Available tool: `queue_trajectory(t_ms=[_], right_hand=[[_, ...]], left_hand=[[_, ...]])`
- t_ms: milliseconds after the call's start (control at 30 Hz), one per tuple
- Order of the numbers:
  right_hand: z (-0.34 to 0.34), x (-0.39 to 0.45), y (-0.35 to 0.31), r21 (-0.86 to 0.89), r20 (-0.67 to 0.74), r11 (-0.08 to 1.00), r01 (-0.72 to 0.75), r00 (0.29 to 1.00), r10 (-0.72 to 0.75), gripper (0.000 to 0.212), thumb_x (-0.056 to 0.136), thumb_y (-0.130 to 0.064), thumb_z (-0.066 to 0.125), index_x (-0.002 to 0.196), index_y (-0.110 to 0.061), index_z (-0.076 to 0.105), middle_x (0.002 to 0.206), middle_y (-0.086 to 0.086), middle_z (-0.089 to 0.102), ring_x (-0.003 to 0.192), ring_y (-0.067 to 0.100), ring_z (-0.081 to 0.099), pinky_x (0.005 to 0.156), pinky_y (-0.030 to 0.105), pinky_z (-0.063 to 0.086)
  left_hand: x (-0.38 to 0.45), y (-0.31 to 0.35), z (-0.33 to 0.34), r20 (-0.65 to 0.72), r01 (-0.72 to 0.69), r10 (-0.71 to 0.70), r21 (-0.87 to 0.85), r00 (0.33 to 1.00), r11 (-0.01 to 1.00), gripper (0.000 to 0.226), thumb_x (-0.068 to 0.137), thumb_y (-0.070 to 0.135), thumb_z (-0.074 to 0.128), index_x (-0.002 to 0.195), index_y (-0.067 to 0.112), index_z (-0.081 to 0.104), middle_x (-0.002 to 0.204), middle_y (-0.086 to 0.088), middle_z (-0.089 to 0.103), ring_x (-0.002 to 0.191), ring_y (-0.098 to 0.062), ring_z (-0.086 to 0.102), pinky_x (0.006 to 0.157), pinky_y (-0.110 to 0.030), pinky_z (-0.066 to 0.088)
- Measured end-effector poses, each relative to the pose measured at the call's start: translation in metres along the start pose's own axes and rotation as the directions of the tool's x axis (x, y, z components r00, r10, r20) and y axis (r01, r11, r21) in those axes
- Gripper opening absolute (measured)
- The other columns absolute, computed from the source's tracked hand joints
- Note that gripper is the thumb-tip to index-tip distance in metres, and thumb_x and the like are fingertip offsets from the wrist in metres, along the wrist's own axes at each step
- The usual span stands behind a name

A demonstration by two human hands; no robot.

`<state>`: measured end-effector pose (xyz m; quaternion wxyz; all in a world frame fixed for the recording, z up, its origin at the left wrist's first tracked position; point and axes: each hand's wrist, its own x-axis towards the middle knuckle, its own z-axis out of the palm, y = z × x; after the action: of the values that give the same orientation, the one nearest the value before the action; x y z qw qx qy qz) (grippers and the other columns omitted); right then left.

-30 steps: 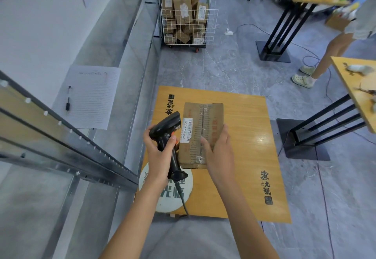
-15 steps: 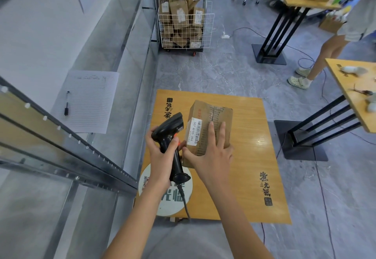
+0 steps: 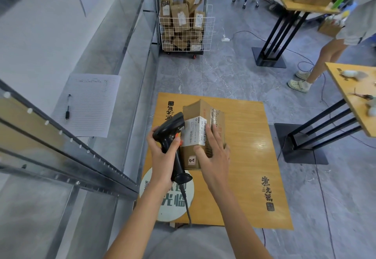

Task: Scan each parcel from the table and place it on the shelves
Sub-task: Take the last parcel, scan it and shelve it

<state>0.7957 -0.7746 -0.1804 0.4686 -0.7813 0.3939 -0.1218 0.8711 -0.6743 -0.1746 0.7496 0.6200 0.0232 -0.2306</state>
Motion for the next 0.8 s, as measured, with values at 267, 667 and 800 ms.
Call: queue_trajectory(t_ms=[267, 667, 800], right_hand=[[-0.012, 0.009, -0.010, 0.283, -0.019, 0.957, 0.061, 0.998, -0.058, 0.068, 0.075, -0.054, 0.055, 0.143, -0.052, 0.044, 0.159, -0.026, 0.030, 0.152, 0.001, 0.018, 0.125, 0.052, 0.019], [-0.019, 0.012, -0.021, 0.056, 0.091, 0.992, 0.111, 0.989, -0.115, 0.086, 0.071, -0.070, 0.056, 0.151, -0.056, 0.028, 0.165, -0.027, 0.011, 0.156, 0.014, 0.001, 0.126, 0.052, 0.004], [-0.022, 0.013, -0.022, 0.201, 0.042, 0.973, 0.113, 0.991, -0.124, 0.077, 0.066, -0.063, 0.060, 0.140, -0.060, 0.038, 0.160, -0.027, 0.024, 0.152, 0.003, 0.016, 0.125, 0.053, 0.017]], left_hand=[[0.010, 0.012, -0.005, 0.070, -0.119, 0.115, 0.058, 0.991, 0.991, 0.060, 0.083, 0.038, 0.075, 0.128, 0.055, 0.040, 0.130, 0.015, 0.057, 0.124, -0.017, 0.060, 0.100, -0.044, 0.054], [0.011, 0.019, -0.005, 0.125, -0.173, 0.165, 0.054, 0.978, 0.983, 0.055, 0.095, 0.022, 0.071, 0.125, 0.057, 0.042, 0.119, 0.024, 0.063, 0.119, -0.013, 0.063, 0.097, -0.045, 0.057], [0.013, 0.020, -0.008, 0.135, -0.200, 0.188, 0.085, 0.973, 0.976, 0.055, 0.093, 0.027, 0.073, 0.121, 0.063, 0.043, 0.117, 0.031, 0.061, 0.118, -0.007, 0.062, 0.101, -0.046, 0.054]])
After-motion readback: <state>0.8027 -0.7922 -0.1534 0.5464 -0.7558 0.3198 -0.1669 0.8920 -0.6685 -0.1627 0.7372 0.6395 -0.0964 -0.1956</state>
